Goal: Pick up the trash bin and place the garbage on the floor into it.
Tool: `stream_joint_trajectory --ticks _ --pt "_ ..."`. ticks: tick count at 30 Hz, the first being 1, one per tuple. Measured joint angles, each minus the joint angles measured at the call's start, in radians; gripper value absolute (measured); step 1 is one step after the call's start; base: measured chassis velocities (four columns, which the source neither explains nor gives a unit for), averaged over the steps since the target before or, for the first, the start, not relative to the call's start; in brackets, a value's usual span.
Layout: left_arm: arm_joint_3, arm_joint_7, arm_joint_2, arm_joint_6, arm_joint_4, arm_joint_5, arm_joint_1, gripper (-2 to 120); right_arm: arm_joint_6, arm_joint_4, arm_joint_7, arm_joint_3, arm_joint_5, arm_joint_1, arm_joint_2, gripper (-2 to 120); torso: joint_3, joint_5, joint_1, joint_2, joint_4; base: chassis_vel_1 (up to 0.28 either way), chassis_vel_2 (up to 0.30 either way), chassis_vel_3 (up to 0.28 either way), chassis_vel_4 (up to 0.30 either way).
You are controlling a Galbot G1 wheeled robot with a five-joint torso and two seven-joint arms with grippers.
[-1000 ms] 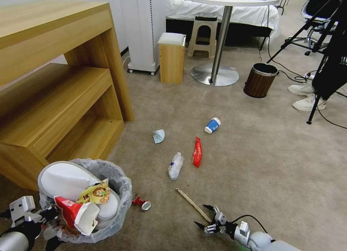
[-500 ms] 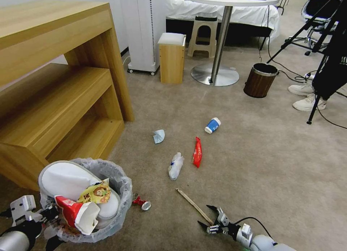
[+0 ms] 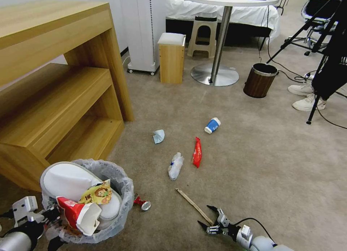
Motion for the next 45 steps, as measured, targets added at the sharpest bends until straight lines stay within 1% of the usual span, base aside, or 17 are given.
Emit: stream_joint_trajectory --ticks 6,8,9,12,13,16,18,19,20,21,22,39,43,45 --pt "0.0 0.0 0.002 -0.002 0.0 0.0 -0.001 0 0.0 0.0 -0.003 0.0 -0.003 -0.001 -0.003 92 0.0 0.0001 0.0 0.0 0.0002 0.0 0.0 0.0 0.0" --pt "0.0 -0.001 0.005 -0.005 0.0 0.0 -0.003 0 0.0 -0.001 -0.004 0.006 -0.005 -0.005 -0.002 87 0.0 -0.0001 0.0 0.0 0.0001 0.0 0.0 0.0 0.0" --pt "0.0 -0.001 0.005 -0.005 0.0 0.0 -0.003 0 0.0 -0.001 -0.004 0.006 -0.005 -0.005 -0.002 87 0.0 -0.0001 0.0 0.0 0.0001 0.0 0.0 0.0 0.0" --pt "0.0 -0.001 0.005 -0.007 0.0 0.0 -0.004 0 0.0 -0.002 -0.005 0.012 -0.011 -0.011 -0.002 78 0.0 -0.0002 0.0 0.0 0.0 0.0 0.0 0.0 0.0" --pt "0.0 -0.001 0.005 -0.007 0.0 0.0 -0.004 0 0.0 -0.002 -0.005 0.012 -0.011 -0.011 -0.002 78 0.0 -0.0002 0.0 0.0 0.0 0.0 0.0 0.0 0.0" --pt "0.004 -0.003 0.005 -0.007 0.0 0.0 -0.006 0 0.001 -0.004 -0.006 0.013 -0.016 -0.012 -0.002 67 0.0 -0.0001 0.0 0.0 0.0 0.0 0.0 0.0 0.0" --pt "0.004 -0.003 0.005 -0.007 0.0 0.0 -0.006 0 0.001 -0.004 -0.006 0.013 -0.016 -0.012 -0.002 65 0.0 0.0 0.0 0.0 0.0001 0.0 0.0 0.0 0.0" --pt "0.005 -0.004 0.006 -0.007 0.0 -0.001 -0.007 0 0.001 -0.008 -0.006 0.014 -0.018 -0.011 -0.002 58 0.0 0.0001 0.0 0.0 0.0001 0.0 0.0 0.0 0.0" --pt "0.006 -0.005 0.006 -0.007 0.0 -0.002 -0.008 0 0.001 -0.009 -0.006 0.015 -0.018 -0.01 -0.002 53 0.0 -0.0001 0.0 0.0 0.0002 0.0 0.0 0.0 0.0" --pt "0.006 -0.005 0.006 -0.007 0.0 -0.002 -0.008 0 0.001 -0.009 -0.006 0.015 -0.018 -0.01 -0.002 53 0.0 -0.0001 0.0 0.0 0.0002 0.0 0.0 0.0 0.0" --pt "0.006 -0.005 0.006 -0.007 0.0 -0.002 -0.008 0 0.001 -0.01 -0.006 0.015 -0.018 -0.01 -0.001 51 0.0 0.0 0.0 0.0 0.0001 0.0 0.0 0.0 0.0" --pt "0.013 -0.008 0.011 -0.01 0.0 -0.006 -0.017 0 0.001 -0.016 -0.004 0.017 -0.022 -0.012 -0.001 48 0.0 0.0005 0.0 0.0 0.0003 0.0 0.0 0.0 0.0" --pt "0.016 -0.009 0.012 -0.01 0.0 -0.008 -0.019 0 0.001 -0.021 -0.005 0.018 -0.022 -0.013 -0.001 44 0.0 0.0003 0.0 0.0 0.0003 0.0 0.0 0.0 0.0" --pt "0.017 -0.01 0.013 -0.01 0.0 -0.008 -0.021 0 0.002 -0.021 -0.006 0.019 -0.023 -0.015 0.001 37 0.0 0.0001 0.0 0.0 0.0001 0.0 0.0 0.0 0.0"
